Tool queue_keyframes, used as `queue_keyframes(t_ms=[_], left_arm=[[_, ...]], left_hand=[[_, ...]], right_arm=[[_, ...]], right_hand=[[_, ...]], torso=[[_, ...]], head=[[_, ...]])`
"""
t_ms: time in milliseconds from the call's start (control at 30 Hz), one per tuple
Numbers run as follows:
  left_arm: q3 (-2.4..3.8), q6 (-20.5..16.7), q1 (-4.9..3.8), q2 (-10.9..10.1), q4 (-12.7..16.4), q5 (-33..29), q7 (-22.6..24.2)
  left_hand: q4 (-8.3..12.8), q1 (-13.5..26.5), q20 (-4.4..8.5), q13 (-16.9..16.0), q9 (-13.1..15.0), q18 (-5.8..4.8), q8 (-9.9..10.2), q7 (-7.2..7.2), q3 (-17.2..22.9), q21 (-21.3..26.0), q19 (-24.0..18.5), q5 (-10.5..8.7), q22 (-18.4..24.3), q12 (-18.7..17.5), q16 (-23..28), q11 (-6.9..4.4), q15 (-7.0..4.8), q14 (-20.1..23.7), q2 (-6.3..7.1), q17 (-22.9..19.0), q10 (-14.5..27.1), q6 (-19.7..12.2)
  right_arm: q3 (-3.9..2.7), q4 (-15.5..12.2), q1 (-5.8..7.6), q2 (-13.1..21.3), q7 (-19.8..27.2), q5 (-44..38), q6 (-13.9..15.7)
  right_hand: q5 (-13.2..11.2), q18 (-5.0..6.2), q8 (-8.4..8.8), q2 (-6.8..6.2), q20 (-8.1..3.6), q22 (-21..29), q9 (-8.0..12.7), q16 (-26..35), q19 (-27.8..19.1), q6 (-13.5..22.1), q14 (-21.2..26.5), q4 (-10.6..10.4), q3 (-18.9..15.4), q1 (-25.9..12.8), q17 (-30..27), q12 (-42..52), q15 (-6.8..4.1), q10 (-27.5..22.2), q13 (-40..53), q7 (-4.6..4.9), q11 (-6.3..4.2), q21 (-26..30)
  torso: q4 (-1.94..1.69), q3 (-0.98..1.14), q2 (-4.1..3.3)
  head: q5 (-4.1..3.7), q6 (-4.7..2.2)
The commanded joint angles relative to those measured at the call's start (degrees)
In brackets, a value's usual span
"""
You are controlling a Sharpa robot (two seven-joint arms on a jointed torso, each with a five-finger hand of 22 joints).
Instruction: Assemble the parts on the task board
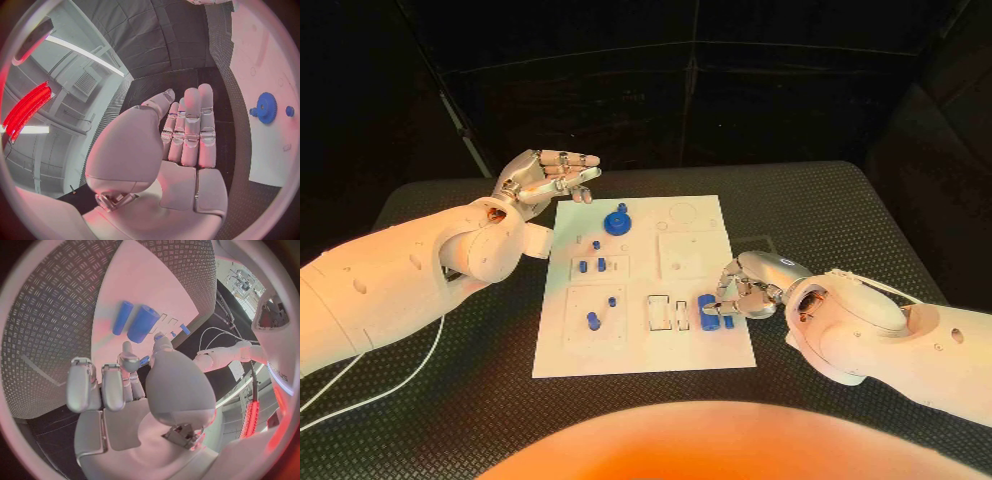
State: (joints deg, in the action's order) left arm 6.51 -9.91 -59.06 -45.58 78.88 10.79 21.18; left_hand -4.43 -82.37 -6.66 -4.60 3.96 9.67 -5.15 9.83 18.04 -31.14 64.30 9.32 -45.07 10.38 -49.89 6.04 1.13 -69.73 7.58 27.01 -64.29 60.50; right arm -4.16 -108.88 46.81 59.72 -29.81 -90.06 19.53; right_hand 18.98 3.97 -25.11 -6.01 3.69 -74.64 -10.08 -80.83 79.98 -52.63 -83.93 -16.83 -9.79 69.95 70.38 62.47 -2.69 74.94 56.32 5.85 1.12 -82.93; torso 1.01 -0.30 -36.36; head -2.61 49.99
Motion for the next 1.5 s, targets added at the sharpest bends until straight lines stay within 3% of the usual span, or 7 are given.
queue_keyframes(t_ms=[33, 400, 633, 967, 1167, 1500], left_arm=[[0.05, 0.63, -0.03, 0.05, 0.0, -0.23, 0.24], [0.05, 0.69, 0.14, 0.19, 0.0, -0.23, 0.22], [0.05, 0.69, 0.17, 0.13, 0.17, -0.23, 0.17], [0.05, 0.74, 0.19, 0.02, 0.25, -0.23, 0.14], [0.05, 0.74, 0.19, -0.05, 0.3, -0.23, 0.15], [0.05, 0.75, 0.27, -0.11, 0.37, -0.23, 0.19]], left_hand=[[0.03, 0.03, -0.3, 0.07, 0.01, 0.76, 0.17, 0.12, -0.33, 0.22, -0.11, -0.25, 0.08, 0.15, 0.37, 0.01, 0.06, 0.53, -0.29, -0.07, 0.46, -0.34], [-0.07, 0.17, -0.33, 0.06, 0.02, 0.75, 0.15, 0.1, -0.42, 0.28, -0.11, -0.25, 0.12, 0.23, 0.38, 0.01, 0.09, 0.55, -0.33, -0.1, 0.5, -0.35], [-0.07, 0.17, -0.33, 0.06, 0.02, 0.75, 0.15, 0.1, -0.42, 0.28, -0.11, -0.25, 0.12, 0.23, 0.38, 0.01, 0.09, 0.55, -0.33, -0.1, 0.5, -0.35], [-0.07, 0.17, -0.33, 0.06, 0.02, 0.75, 0.15, 0.1, -0.42, 0.28, -0.11, -0.25, 0.12, 0.23, 0.38, 0.01, 0.09, 0.55, -0.33, -0.1, 0.5, -0.35], [-0.07, 0.17, -0.33, 0.06, 0.02, 0.75, 0.15, 0.1, -0.42, 0.28, -0.11, -0.25, 0.12, 0.23, 0.38, 0.01, 0.09, 0.55, -0.33, -0.1, 0.5, -0.35], [-0.09, 0.21, -0.34, 0.06, 0.02, 0.75, 0.14, 0.1, -0.45, 0.31, -0.11, -0.25, 0.15, 0.26, 0.38, 0.01, 0.09, 0.55, -0.35, -0.11, 0.53, -0.37]], right_arm=[[-0.02, -0.02, -0.07, -0.22, -1.6, -2.74, -1.73], [-0.01, 0.8, -0.93, -1.72, -1.77, -3.85, -2.77], [-0.01, 2.24, -1.52, -2.75, -1.96, -4.07, -3.78], [0.0, 3.51, -2.21, -4.22, -2.08, -4.59, -3.87], [0.0, 3.16, -2.5, -4.39, -1.66, -4.75, -0.69], [-0.03, 0.03, -2.59, -3.1, 0.97, -3.43, 9.67]], right_hand=[[0.35, -0.63, -0.77, 0.25, -0.06, -0.12, -0.2, -0.41, 0.34, 0.27, -2.97, 0.0, -0.33, -0.5, 0.16, 0.51, -0.15, 0.28, 0.51, -0.21, -0.03, -0.23], [0.33, -0.68, -2.16, 0.39, -0.13, -0.46, -0.69, -0.79, 0.47, 0.14, -3.04, 0.03, -0.5, -0.61, 0.91, 2.41, -0.28, 1.1, 3.08, -0.44, -0.21, -0.39], [0.37, -0.71, -2.89, 0.51, -0.19, -0.61, -0.96, -1.04, 0.51, 0.14, -3.1, 0.03, -0.52, -0.58, 1.44, 3.56, -0.35, 1.61, 4.52, -0.57, -0.31, -0.46], [0.6, -0.79, -4.26, 1.69, -0.34, -1.1, -1.47, -1.51, 0.73, 0.1, -3.22, 0.13, -0.09, 0.55, 2.4, 4.94, -0.52, 2.11, 6.42, -0.82, -0.54, -0.69], [3.06, -1.01, -5.47, 3.67, -0.55, -2.18, -1.94, -2.03, 1.38, -0.52, -3.38, 0.17, 0.19, 1.56, 3.47, 7.02, -0.79, 3.36, 9.12, -1.21, -0.89, -1.2], [8.96, -1.32, -5.97, 5.53, -0.96, -3.67, -2.31, -2.89, 2.28, -1.22, -3.65, 0.24, 0.28, 3.46, 5.29, 10.07, -1.19, 5.33, 13.19, -1.68, -1.36, -1.92]], torso=[[0.08, 0.0, -0.01], [-0.05, -0.05, -0.05], [0.06, -0.07, -0.08], [0.03, -0.07, -0.04], [0.07, -0.06, -0.05], [0.1, -0.05, 0.05]], head=[[-0.01, 0.01], [0.14, 0.01], [0.29, 0.01], [0.33, 0.01], [0.39, 0.01], [0.42, 0.01]])
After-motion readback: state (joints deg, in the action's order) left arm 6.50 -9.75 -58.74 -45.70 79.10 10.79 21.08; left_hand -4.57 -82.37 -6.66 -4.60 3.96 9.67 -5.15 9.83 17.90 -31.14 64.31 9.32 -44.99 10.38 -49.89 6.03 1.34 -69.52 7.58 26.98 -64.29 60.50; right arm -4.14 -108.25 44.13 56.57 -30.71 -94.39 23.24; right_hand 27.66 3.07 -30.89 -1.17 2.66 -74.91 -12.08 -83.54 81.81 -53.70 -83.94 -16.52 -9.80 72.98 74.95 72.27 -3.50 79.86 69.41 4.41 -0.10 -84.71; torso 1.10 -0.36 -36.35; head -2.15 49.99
